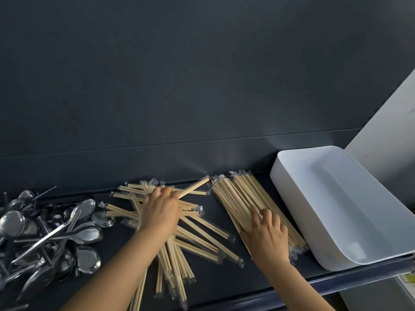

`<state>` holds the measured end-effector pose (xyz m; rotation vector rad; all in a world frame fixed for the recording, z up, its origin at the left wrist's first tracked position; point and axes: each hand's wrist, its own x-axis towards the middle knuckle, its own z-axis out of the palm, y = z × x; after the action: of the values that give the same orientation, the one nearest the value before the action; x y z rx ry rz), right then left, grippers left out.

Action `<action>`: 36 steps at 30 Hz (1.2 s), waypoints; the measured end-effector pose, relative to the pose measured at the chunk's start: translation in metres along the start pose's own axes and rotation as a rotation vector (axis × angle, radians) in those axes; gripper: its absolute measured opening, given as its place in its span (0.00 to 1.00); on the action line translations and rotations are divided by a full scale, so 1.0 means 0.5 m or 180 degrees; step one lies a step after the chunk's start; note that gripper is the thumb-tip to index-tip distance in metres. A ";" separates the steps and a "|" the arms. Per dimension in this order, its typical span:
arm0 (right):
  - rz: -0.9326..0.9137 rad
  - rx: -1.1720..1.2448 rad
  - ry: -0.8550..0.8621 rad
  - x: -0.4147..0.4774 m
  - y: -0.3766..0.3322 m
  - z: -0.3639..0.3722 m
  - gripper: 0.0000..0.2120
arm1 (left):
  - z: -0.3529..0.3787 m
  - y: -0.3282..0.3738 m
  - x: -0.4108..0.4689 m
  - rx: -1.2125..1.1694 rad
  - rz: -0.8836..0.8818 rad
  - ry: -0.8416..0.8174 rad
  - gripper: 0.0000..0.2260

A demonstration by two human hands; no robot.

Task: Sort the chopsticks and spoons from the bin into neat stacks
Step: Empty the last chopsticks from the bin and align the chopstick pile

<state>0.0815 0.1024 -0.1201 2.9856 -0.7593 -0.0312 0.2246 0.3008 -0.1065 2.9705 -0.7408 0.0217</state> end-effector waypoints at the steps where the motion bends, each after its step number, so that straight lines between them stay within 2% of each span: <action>1: -0.0102 0.0013 0.0055 0.003 -0.005 -0.003 0.35 | 0.000 -0.009 0.005 0.0050 -0.0075 -0.0045 0.20; 5: -0.0508 0.0161 0.0167 0.008 -0.031 -0.011 0.29 | -0.001 -0.028 0.013 0.0240 -0.0101 -0.0140 0.16; 10: -0.1025 0.0340 0.0277 0.011 -0.081 -0.017 0.18 | 0.005 -0.033 0.018 0.0224 -0.0112 0.0014 0.14; 14: -0.1086 0.0484 -0.0183 0.015 -0.115 -0.029 0.19 | -0.002 -0.039 0.024 0.0118 -0.0076 0.0372 0.13; 19: -0.1011 0.0872 -0.0368 0.015 -0.138 -0.032 0.21 | -0.023 -0.047 0.040 -0.1210 -0.0351 0.0829 0.10; 25: -0.1135 0.1383 -0.0615 0.002 -0.197 -0.048 0.32 | -0.058 -0.050 0.041 -0.1935 -0.0438 0.1227 0.07; 30: -0.1199 0.1292 -0.0871 -0.010 -0.243 -0.040 0.25 | -0.126 -0.057 0.038 -0.2645 -0.0671 0.1534 0.05; 32: -0.1176 0.1313 -0.0837 -0.009 -0.247 -0.031 0.23 | -0.150 -0.074 0.026 -0.2699 -0.0726 0.1350 0.04; 34: -0.1175 0.1309 -0.0684 -0.006 -0.248 -0.025 0.22 | -0.158 -0.092 0.004 -0.2593 -0.0747 0.0909 0.08; 36: -0.1131 0.1357 -0.0562 -0.001 -0.247 -0.022 0.21 | -0.147 -0.107 -0.028 -0.2429 -0.0711 0.0516 0.07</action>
<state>0.1405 0.2116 -0.1171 3.5262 -0.2567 -0.1716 0.2379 0.3601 -0.0376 2.2635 -0.2920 -0.0279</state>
